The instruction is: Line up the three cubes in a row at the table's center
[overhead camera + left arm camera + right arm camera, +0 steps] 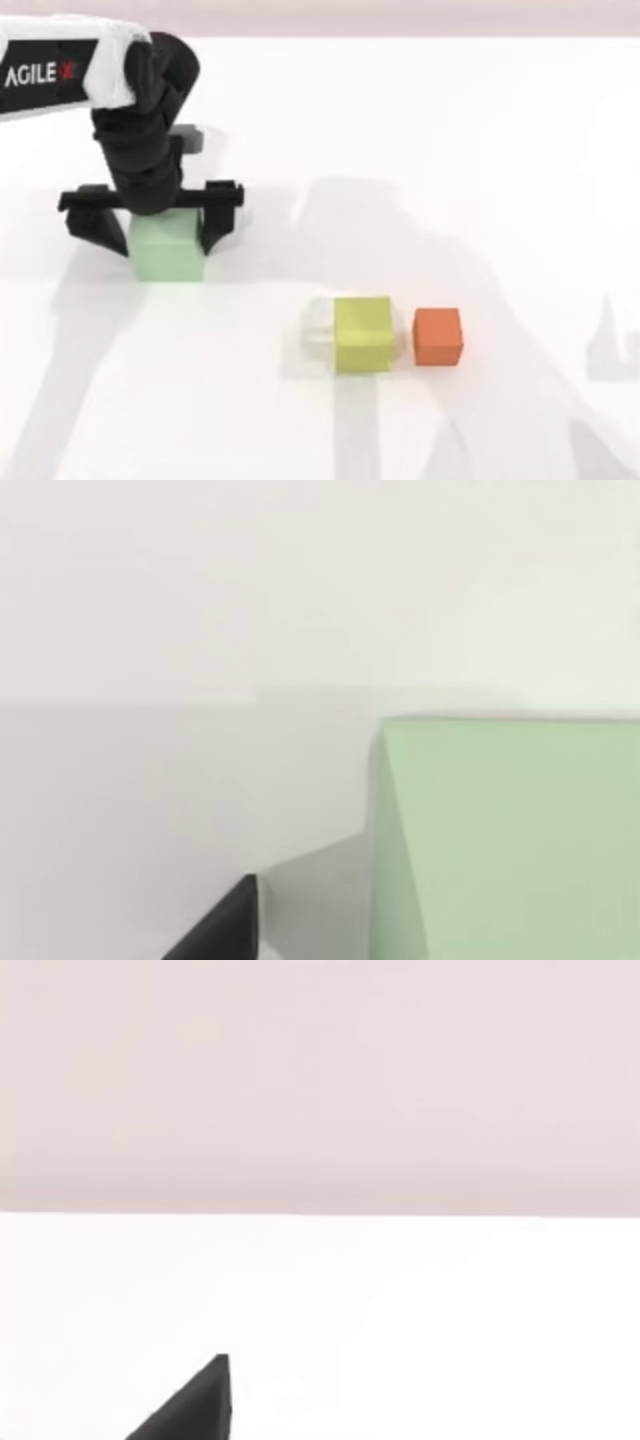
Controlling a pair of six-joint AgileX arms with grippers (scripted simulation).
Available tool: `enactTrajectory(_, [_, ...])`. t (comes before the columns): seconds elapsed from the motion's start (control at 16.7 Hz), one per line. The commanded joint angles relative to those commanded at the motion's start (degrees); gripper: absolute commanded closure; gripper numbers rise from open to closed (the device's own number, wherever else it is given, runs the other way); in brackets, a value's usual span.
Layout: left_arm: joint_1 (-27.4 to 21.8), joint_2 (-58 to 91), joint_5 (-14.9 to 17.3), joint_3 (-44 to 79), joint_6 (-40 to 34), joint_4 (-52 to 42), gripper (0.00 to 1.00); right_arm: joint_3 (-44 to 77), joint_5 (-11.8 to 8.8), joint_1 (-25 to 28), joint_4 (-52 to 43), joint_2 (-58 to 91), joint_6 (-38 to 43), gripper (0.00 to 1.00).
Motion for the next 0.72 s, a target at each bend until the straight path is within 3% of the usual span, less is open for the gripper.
enactTrajectory(0.54, [0.00,0.00,0.00,0.00,0.00,0.00,0.98,0.00,0.00,0.00,0.00,0.00,0.00,0.00])
enactTrajectory(0.72, [0.00,0.00,0.00,0.00,0.00,0.00,1.00,0.00,0.00,0.00,0.00,0.00,0.00,0.00])
